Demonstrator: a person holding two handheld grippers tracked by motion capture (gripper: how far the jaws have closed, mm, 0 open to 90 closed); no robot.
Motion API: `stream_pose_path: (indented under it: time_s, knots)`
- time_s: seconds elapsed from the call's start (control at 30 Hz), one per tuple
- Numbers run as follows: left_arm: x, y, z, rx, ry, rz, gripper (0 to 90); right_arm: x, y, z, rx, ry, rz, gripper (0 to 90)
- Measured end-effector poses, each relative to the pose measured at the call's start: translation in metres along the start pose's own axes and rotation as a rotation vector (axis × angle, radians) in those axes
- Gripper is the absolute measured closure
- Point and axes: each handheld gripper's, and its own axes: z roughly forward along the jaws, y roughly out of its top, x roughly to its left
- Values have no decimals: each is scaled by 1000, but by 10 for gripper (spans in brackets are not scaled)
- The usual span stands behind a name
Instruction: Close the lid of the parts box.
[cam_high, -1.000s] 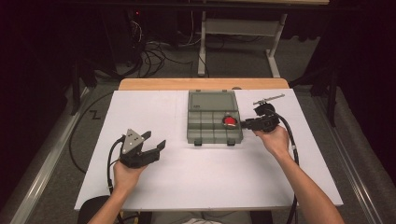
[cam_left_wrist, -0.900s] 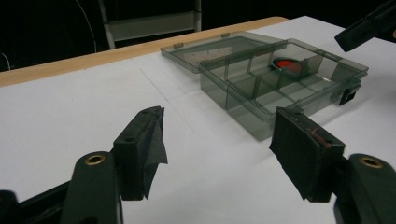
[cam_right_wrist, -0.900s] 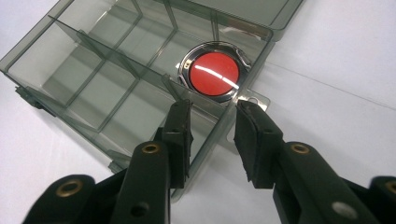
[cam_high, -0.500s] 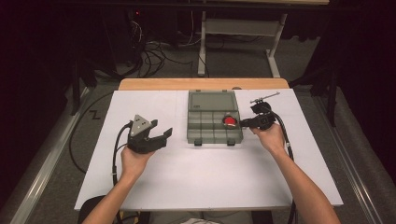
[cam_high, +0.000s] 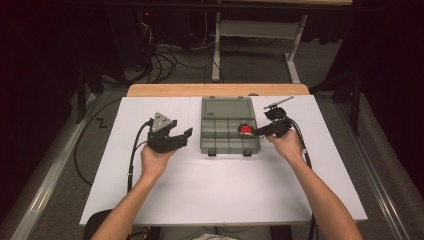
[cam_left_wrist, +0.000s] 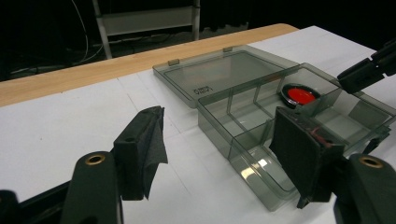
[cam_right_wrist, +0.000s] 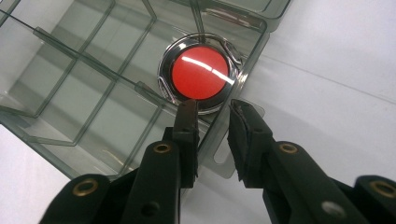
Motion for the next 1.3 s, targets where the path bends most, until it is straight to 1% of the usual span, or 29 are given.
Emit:
stream_pose_path:
  time_s: [0.03,0.17,0.23,0.33,0.43,0.53,0.63,0.73,0.83,0.97,1.07,1.17,1.3]
  knots:
    - [1,1,1,1,4,1,347,0,0,0,2,2,10,746]
    - [3,5,6,3,10,9,347,0,1,0,7,1,18,746]
    - [3,6,9,-2,12,1,347,0,1,0,7,6,27,747]
    - [4,10,13,5,11,-3,342,0,1,0,9,6,29,747]
    - [3,14,18,13,15,7,335,-1,1,0,10,9,32,748]
    - [3,19,22,22,1,9,335,0,0,0,8,6,31,748]
    - [2,23,29,24,-6,16,334,-1,-2,0,-7,7,24,749]
    - [2,24,34,21,2,16,333,0,-2,0,-7,1,26,748]
    - [2,25,38,25,-1,7,338,0,-2,0,-6,1,27,749]
    - [5,27,42,45,-12,-21,349,1,-2,0,-6,-7,22,750]
    - [7,29,47,58,-7,-21,366,2,-2,0,-7,-7,25,750]
    - [7,32,52,88,-4,-11,379,2,-2,0,-7,-14,17,752]
    - [6,37,59,120,2,-10,401,3,-2,0,-5,-14,28,752]
